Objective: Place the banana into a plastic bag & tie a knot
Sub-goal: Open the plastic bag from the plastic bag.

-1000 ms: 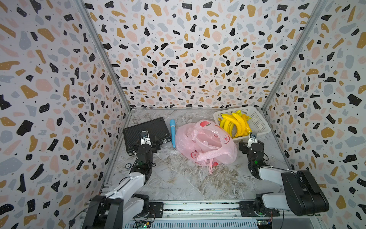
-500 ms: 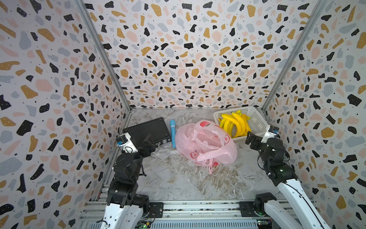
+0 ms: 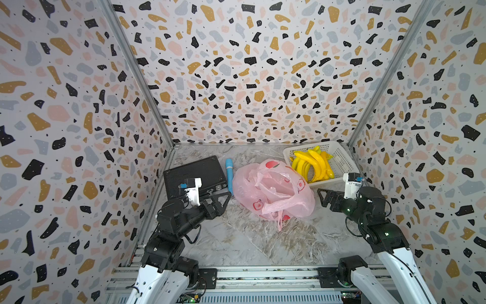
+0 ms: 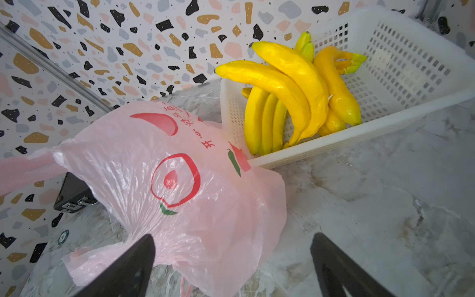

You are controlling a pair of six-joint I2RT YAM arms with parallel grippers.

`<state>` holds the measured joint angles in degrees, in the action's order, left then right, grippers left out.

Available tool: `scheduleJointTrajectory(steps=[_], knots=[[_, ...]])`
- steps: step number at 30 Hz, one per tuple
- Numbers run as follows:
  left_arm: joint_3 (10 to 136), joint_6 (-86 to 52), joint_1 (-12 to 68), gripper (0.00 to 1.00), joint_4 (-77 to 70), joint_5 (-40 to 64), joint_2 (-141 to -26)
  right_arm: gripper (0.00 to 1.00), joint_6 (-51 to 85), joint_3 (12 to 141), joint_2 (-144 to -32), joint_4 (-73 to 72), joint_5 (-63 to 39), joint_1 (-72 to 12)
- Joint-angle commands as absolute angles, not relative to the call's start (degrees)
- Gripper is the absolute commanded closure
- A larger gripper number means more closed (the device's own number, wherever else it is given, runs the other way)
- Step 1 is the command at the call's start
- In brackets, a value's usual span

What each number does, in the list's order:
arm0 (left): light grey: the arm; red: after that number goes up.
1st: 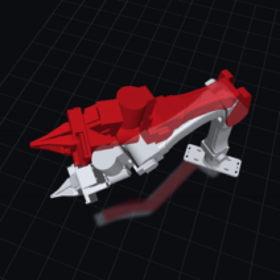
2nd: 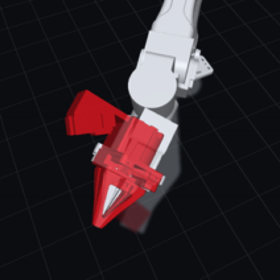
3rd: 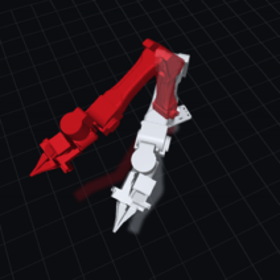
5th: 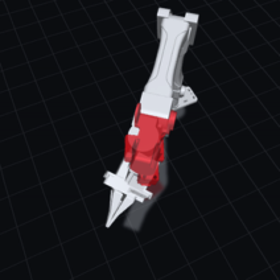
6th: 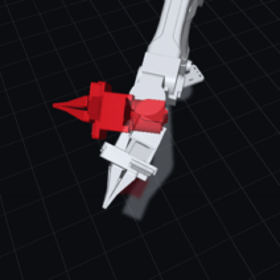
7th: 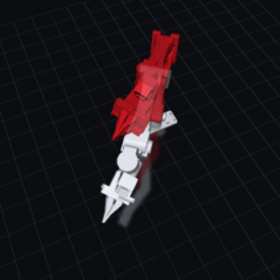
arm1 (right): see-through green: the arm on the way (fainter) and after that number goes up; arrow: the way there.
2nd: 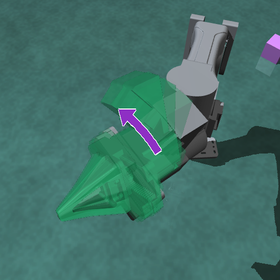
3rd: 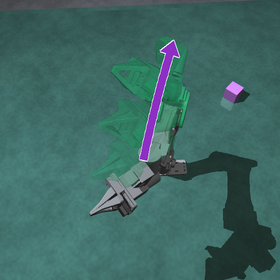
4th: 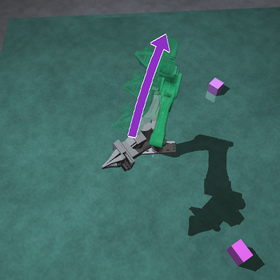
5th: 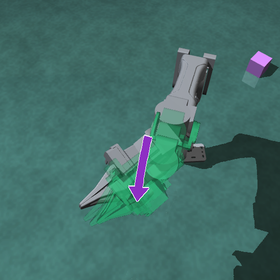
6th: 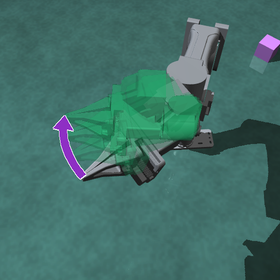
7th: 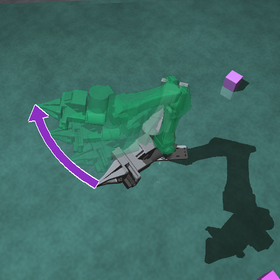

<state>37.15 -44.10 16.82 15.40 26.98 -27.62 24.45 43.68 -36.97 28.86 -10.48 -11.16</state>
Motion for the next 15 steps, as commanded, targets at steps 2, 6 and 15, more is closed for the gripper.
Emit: scheduleJointTrajectory(steps=[2,6,15], knots=[[37.0,-41.3,23.7,0.01,10.8,24.5,-28.8,0.02,23.9,45.4,-38.6,31.5,-12.0,-11.2],[38.1,-34.8,34.9,0.0,12.2,10.7,-32.3,0.0,24.3,45.8,-40.8,32.2,-11.4,-11.2],[36.0,-19.0,50.1,0.0,0.1,-13.5,-42.4,0.0,23.8,47.0,-42.2,35.0,-6.5,-11.2]])
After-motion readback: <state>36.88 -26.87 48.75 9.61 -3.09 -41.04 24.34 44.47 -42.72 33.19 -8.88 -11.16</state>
